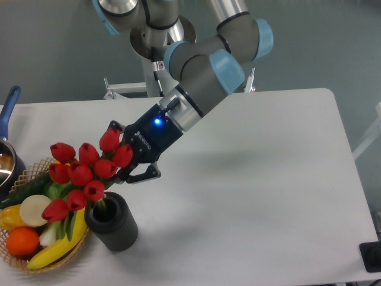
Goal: Pick up the flowers from the vase
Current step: 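Raise the tulip bunch higher, clearing the vase rim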
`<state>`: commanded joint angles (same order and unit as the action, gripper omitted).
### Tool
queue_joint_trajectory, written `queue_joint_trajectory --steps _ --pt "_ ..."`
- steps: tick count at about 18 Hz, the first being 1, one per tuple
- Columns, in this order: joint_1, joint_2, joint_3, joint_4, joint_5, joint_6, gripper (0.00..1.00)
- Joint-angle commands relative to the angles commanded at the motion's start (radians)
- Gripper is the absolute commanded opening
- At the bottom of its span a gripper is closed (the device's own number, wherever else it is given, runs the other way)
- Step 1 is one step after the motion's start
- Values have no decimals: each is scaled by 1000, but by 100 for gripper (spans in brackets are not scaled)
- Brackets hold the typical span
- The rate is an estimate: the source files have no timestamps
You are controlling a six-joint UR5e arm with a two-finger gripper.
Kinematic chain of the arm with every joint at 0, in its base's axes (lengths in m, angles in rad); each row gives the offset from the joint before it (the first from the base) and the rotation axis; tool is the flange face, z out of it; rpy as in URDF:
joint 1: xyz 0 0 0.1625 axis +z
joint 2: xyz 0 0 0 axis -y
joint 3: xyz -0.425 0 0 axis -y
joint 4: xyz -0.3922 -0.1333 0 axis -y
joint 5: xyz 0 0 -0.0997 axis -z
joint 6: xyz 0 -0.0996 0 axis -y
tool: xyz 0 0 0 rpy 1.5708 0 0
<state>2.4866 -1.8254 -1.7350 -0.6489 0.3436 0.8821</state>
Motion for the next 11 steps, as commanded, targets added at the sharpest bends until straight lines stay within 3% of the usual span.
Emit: queue_joint_trajectory --steps 4,8,11 --pt "17 0 40 0 -26 -52 36" --pt "15 -6 130 -2 -29 -153 35" --pt "17 -6 134 -2 -29 -157 35"
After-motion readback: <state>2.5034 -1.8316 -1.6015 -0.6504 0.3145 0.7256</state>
